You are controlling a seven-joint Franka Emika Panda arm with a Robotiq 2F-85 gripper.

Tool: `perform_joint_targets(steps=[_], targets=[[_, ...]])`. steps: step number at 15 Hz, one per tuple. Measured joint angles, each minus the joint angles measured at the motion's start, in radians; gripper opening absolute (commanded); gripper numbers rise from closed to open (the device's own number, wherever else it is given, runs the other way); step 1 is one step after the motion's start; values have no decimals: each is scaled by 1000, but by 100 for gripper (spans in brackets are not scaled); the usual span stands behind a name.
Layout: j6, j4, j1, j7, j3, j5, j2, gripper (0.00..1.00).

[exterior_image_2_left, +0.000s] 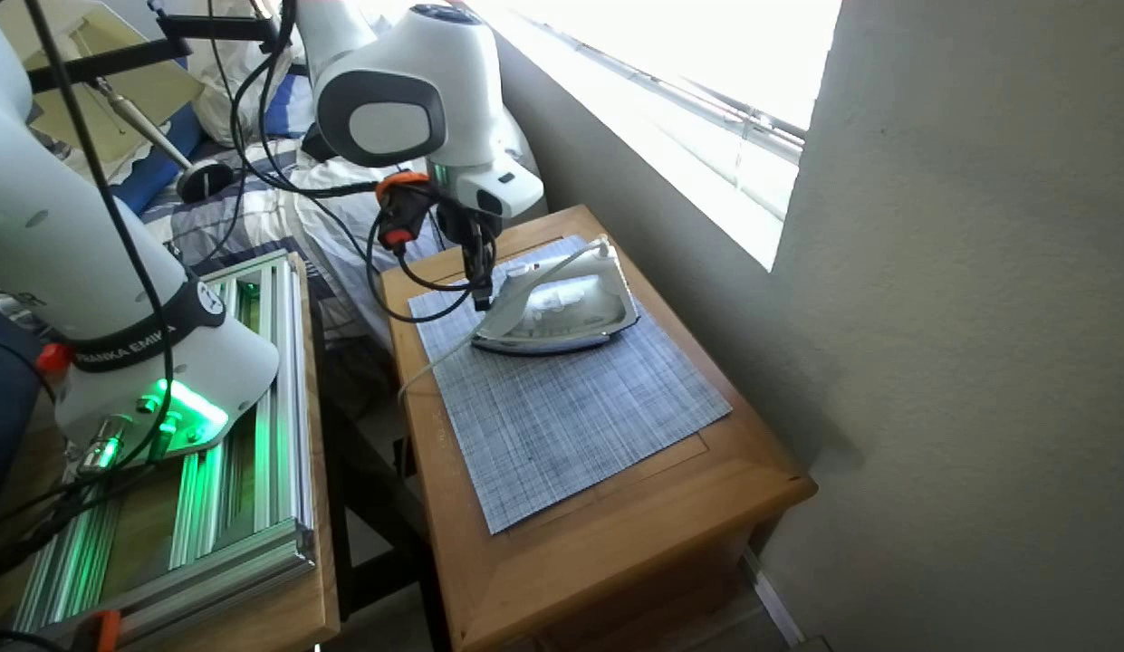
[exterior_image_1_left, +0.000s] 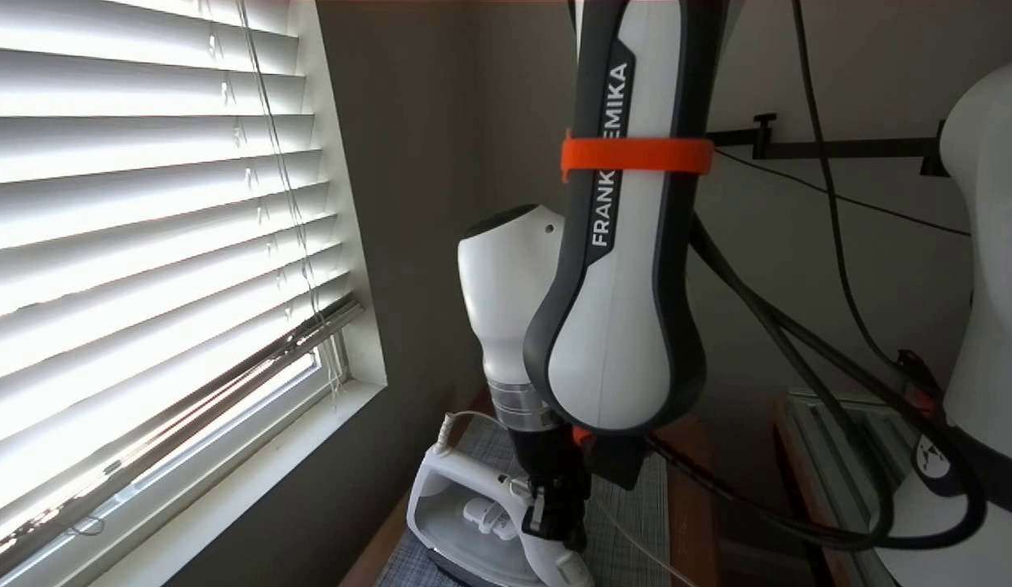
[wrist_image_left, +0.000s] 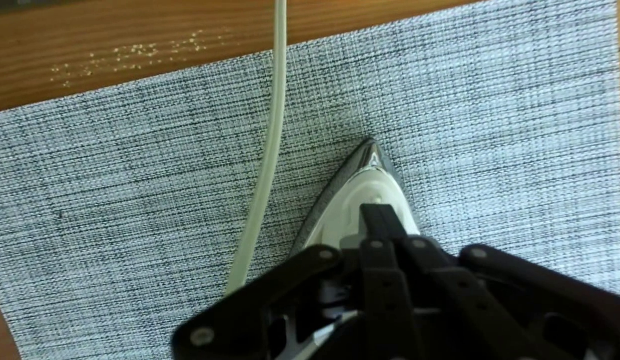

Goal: Push the switch at the front of the iron down.

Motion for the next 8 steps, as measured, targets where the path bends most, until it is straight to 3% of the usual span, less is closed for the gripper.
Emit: perform_joint_targets(steps=[8], targets=[[1, 0, -6, 9, 1, -13, 0, 0]])
